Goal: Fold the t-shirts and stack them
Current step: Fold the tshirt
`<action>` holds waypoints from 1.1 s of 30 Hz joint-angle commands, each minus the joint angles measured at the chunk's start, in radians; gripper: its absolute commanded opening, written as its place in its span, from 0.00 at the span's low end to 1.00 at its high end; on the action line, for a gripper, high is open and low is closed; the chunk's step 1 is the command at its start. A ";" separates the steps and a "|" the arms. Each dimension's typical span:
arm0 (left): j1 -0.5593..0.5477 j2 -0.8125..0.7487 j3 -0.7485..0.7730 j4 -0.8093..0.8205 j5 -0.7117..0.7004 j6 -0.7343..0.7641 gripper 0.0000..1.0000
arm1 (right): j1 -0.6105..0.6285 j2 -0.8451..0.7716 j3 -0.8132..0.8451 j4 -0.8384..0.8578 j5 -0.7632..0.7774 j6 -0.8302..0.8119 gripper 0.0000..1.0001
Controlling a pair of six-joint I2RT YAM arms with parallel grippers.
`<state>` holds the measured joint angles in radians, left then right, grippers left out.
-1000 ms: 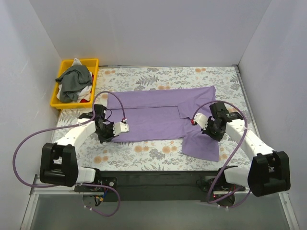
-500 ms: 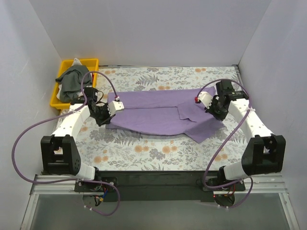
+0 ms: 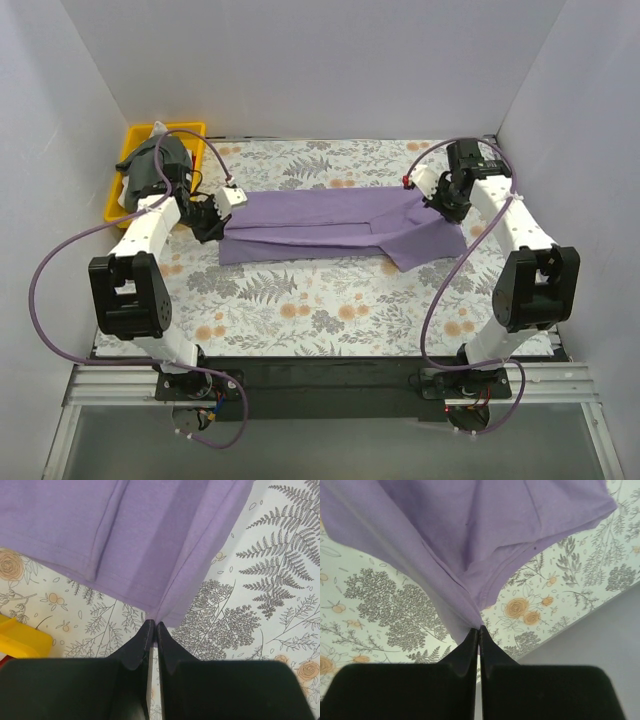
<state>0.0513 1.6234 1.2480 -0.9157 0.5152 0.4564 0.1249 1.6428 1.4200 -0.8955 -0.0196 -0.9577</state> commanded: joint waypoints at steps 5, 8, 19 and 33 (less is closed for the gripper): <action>0.005 0.052 0.083 0.069 0.031 -0.033 0.00 | -0.010 0.100 0.161 -0.011 -0.019 -0.046 0.01; 0.005 0.093 0.119 0.093 0.017 -0.047 0.00 | -0.010 0.167 0.204 -0.011 -0.011 -0.044 0.01; 0.005 0.197 0.186 0.135 -0.017 -0.062 0.00 | -0.010 0.284 0.286 -0.008 0.007 -0.038 0.01; 0.005 0.270 0.206 0.169 -0.067 -0.064 0.00 | -0.011 0.400 0.410 -0.010 0.015 -0.039 0.01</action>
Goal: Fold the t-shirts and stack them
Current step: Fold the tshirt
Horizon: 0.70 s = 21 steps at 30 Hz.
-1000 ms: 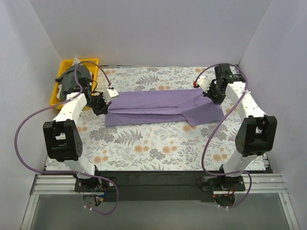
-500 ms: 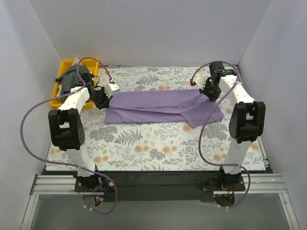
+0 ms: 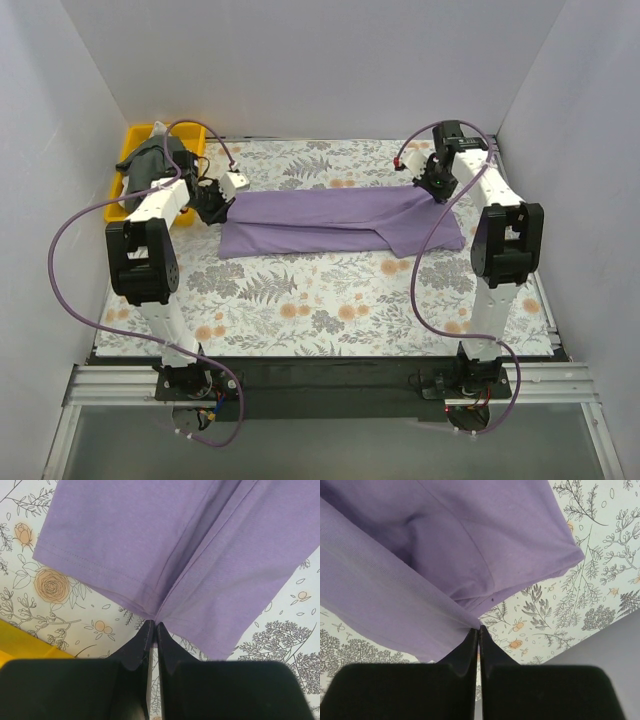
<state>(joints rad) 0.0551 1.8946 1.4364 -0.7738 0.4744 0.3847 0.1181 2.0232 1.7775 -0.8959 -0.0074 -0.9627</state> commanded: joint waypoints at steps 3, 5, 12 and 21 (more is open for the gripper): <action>0.002 0.001 0.004 0.048 -0.031 0.006 0.00 | -0.005 0.042 0.060 -0.009 0.003 -0.030 0.01; 0.002 0.009 0.009 0.060 -0.031 -0.003 0.00 | -0.006 0.049 0.051 -0.008 0.030 -0.030 0.01; -0.004 0.052 0.042 0.068 -0.036 -0.013 0.00 | -0.018 0.065 0.056 -0.006 0.032 -0.028 0.01; -0.031 0.109 0.056 0.106 -0.077 -0.076 0.01 | -0.018 0.120 0.097 -0.006 0.041 0.030 0.01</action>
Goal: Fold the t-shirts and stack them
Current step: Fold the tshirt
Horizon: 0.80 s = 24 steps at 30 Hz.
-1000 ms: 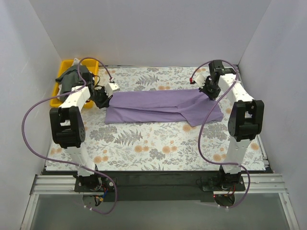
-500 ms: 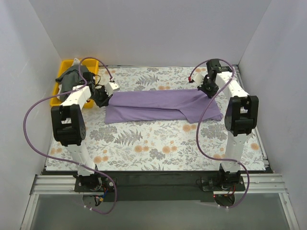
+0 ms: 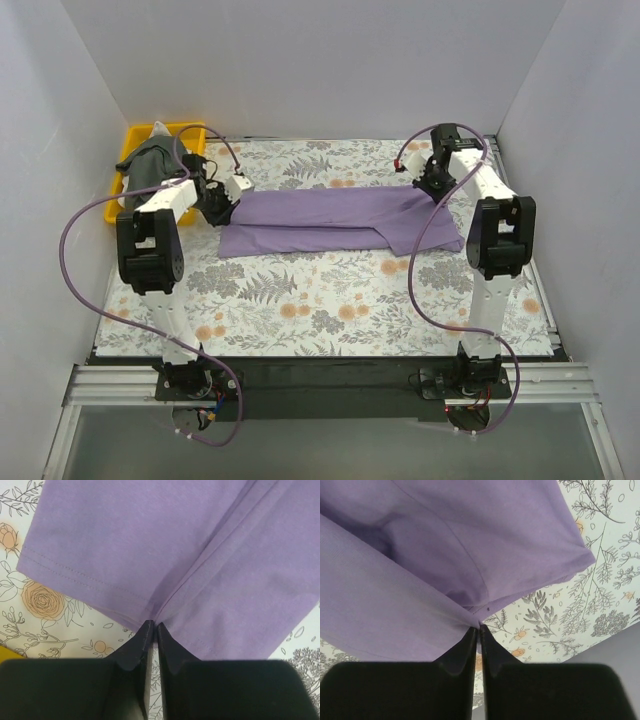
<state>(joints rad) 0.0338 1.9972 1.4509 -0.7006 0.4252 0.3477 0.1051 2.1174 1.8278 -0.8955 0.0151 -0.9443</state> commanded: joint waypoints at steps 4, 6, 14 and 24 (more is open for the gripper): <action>-0.009 0.008 0.109 0.023 -0.062 -0.176 0.32 | -0.037 0.024 0.114 -0.029 -0.006 0.102 0.50; -0.006 -0.026 0.112 -0.005 -0.036 -0.232 0.39 | -0.068 0.010 0.155 -0.072 -0.096 0.136 0.56; -0.008 -0.241 -0.053 -0.109 0.083 -0.400 0.47 | -0.280 -0.131 -0.023 -0.260 -0.357 0.211 0.45; -0.018 -0.252 -0.181 -0.045 0.073 -0.489 0.47 | -0.298 -0.166 -0.232 -0.183 -0.391 0.243 0.42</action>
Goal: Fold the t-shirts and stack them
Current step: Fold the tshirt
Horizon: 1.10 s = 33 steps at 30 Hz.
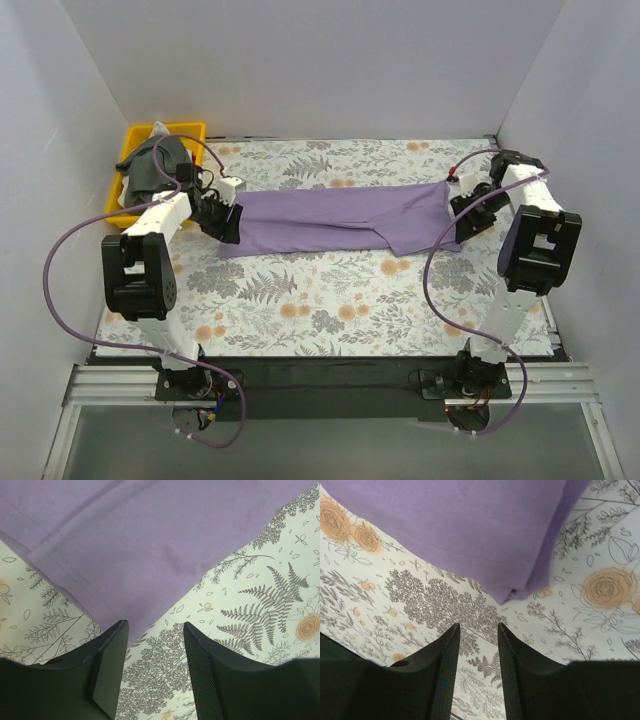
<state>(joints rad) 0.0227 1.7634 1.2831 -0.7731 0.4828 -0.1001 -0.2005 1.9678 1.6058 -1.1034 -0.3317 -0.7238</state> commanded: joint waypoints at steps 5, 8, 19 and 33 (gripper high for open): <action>-0.009 -0.031 -0.071 0.055 0.010 -0.035 0.48 | 0.010 0.000 -0.093 0.103 -0.035 0.040 0.43; -0.041 -0.035 -0.090 0.074 -0.010 -0.035 0.50 | 0.013 0.011 -0.115 0.154 -0.015 0.057 0.43; -0.056 0.008 -0.126 0.126 -0.098 -0.015 0.52 | 0.032 0.043 -0.124 0.221 0.022 0.073 0.38; -0.058 0.045 -0.165 0.123 -0.285 0.129 0.11 | 0.032 0.059 0.017 0.201 0.200 0.004 0.01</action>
<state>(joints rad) -0.0319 1.8160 1.1526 -0.6285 0.2855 -0.0483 -0.1696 2.0239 1.5833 -0.8925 -0.1993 -0.6777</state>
